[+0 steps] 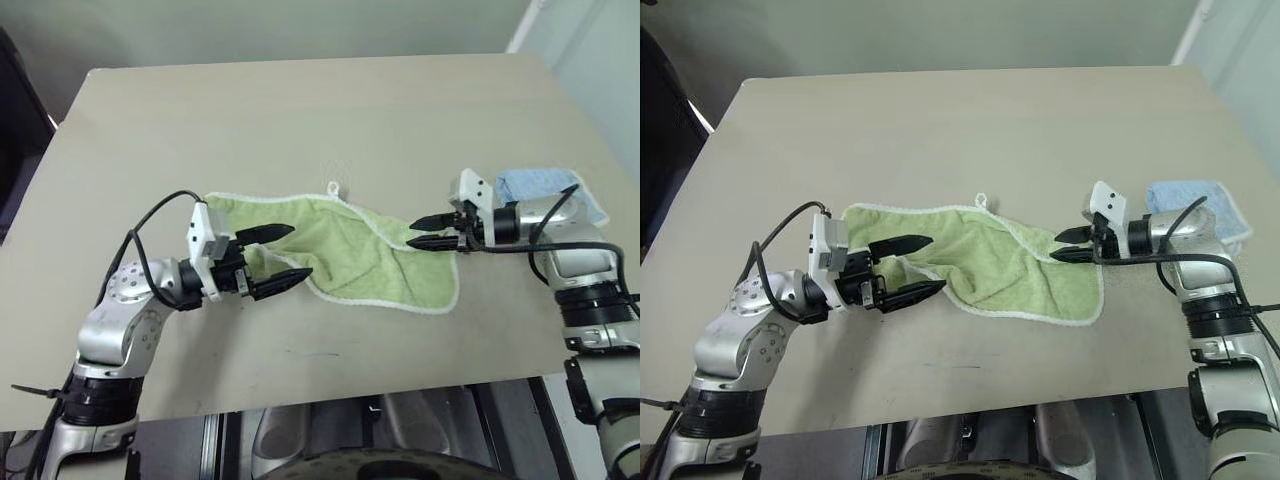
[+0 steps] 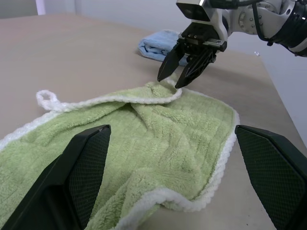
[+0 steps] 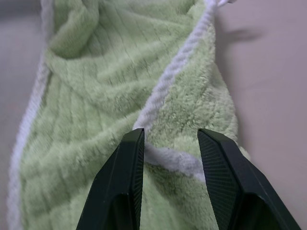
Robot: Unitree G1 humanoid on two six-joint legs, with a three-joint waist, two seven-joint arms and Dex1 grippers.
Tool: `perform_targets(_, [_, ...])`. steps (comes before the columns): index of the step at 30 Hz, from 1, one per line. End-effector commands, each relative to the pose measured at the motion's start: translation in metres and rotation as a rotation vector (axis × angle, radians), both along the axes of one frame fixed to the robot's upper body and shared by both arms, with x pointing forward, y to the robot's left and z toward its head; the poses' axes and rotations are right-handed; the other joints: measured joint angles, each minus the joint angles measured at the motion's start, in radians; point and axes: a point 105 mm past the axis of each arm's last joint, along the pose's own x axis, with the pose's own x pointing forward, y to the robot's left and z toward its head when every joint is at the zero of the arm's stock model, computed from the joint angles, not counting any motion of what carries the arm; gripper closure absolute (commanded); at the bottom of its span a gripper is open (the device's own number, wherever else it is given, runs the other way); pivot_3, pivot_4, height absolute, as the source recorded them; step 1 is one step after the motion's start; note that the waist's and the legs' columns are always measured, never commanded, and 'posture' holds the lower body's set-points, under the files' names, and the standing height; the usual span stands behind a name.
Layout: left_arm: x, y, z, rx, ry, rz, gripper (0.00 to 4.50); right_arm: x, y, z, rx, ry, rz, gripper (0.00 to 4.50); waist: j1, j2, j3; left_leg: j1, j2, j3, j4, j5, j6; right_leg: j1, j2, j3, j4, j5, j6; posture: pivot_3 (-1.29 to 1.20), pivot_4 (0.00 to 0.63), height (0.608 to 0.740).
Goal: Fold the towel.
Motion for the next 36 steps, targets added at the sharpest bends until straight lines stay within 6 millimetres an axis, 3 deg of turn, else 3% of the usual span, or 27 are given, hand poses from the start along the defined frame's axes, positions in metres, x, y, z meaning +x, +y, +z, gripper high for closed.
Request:
perform_targets(1, [0.0,-0.003,0.005,-0.009,-0.037,-0.012,0.0,-0.001,-0.003,0.006,-0.014,-0.033,0.019,2.66,0.0,0.0,0.0,0.0,0.0,0.0,0.0,0.0,0.0,0.0,0.0,0.0,0.0,0.0,0.0,0.0,0.15,0.703])
perform_targets(14, [0.001,0.001,0.002,-0.016,-0.04,-0.003,0.0,0.007,-0.013,0.018,-0.028,-0.087,0.095,2.66,0.0,0.0,0.0,0.0,0.0,0.0,0.0,0.0,0.0,0.0,0.0,0.0,0.0,-0.001,0.001,0.0,0.15,0.703])
perform_targets(17, [0.0,0.002,0.004,-0.016,-0.043,0.0,0.0,0.01,-0.014,0.017,-0.043,-0.078,0.094,2.14,0.0,0.0,0.0,0.0,0.0,0.0,0.0,0.0,0.0,0.0,0.0,0.0,0.0,-0.001,0.001,0.0,0.15,0.703])
perform_targets(20, [-0.001,0.001,0.006,-0.016,-0.046,0.002,0.0,0.01,-0.014,0.012,-0.065,-0.065,0.103,1.23,0.0,0.0,0.0,0.0,0.0,0.0,0.0,0.0,0.0,0.0,0.0,0.0,0.0,-0.001,0.001,0.0,0.15,0.703])
perform_targets(30, [-0.002,-0.002,0.005,-0.011,-0.047,0.007,0.0,0.012,-0.015,0.011,-0.081,-0.063,0.113,1.23,0.0,0.0,0.0,0.0,0.0,0.0,0.0,0.0,0.0,0.0,0.0,0.0,0.0,-0.001,0.0,0.0,0.15,0.703])
perform_targets(33, [-0.001,-0.002,0.004,-0.012,-0.045,0.009,0.0,0.011,-0.015,0.013,-0.087,-0.076,0.12,1.81,0.0,0.0,0.0,0.0,0.0,0.0,0.0,0.0,0.0,0.0,0.0,0.0,0.0,-0.001,0.0,0.0,0.15,0.703])
perform_targets(36, [-0.001,-0.002,0.004,-0.013,-0.044,0.01,0.0,0.011,-0.015,0.014,-0.094,-0.088,0.13,2.8,0.0,0.0,0.0,0.0,0.0,0.0,0.0,0.0,0.0,0.0,0.0,0.0,0.0,-0.001,0.0,0.0,0.15,0.703])
